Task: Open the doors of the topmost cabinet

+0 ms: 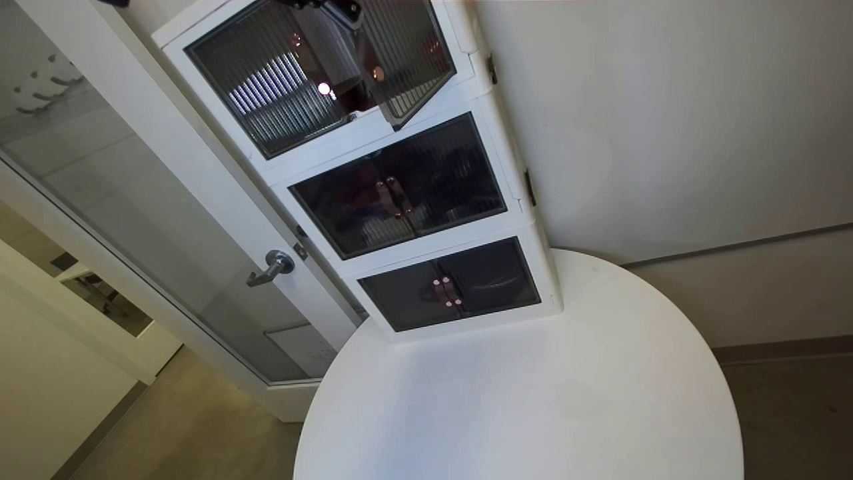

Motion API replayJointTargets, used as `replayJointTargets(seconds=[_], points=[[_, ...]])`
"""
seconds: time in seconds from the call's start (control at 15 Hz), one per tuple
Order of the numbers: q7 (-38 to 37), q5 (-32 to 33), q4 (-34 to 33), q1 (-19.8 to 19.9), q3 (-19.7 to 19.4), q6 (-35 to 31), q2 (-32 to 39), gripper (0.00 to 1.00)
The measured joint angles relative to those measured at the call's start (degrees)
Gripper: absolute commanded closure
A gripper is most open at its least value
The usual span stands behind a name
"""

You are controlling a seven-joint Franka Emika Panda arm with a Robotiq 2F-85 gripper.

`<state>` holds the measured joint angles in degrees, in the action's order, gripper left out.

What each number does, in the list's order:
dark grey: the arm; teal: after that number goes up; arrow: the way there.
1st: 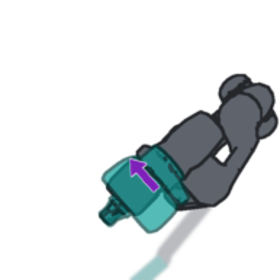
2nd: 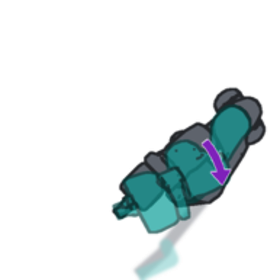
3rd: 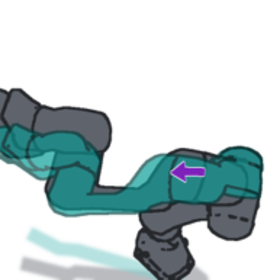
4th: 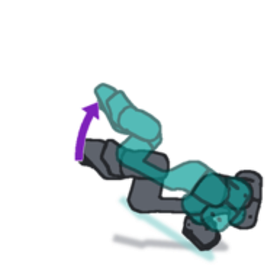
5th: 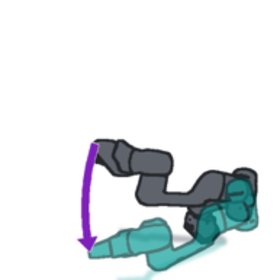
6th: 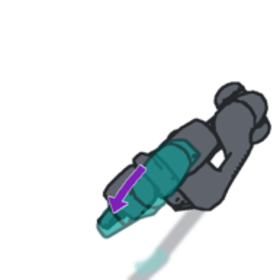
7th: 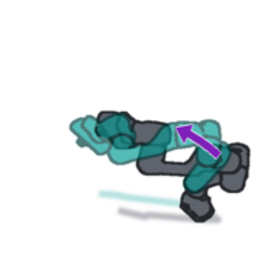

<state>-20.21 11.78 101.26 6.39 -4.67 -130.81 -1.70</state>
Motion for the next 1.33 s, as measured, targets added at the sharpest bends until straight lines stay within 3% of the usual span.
replayJointTargets(seconds=[0.47, 0.8, 0.93, 1.33], points=[[-1.93, 3.96, -2.10, 1.01, -1.18, 1.81, 1.60, 0.99], [-3.04, 4.25, -4.00, 1.57, -3.13, 4.00, 8.07, 0.99], [-3.30, 4.25, -5.01, 1.57, -3.78, 5.01, 10.64, 0.71], [-3.54, 4.25, -8.31, 1.51, -4.91, 10.84, 14.03, 0.28]])
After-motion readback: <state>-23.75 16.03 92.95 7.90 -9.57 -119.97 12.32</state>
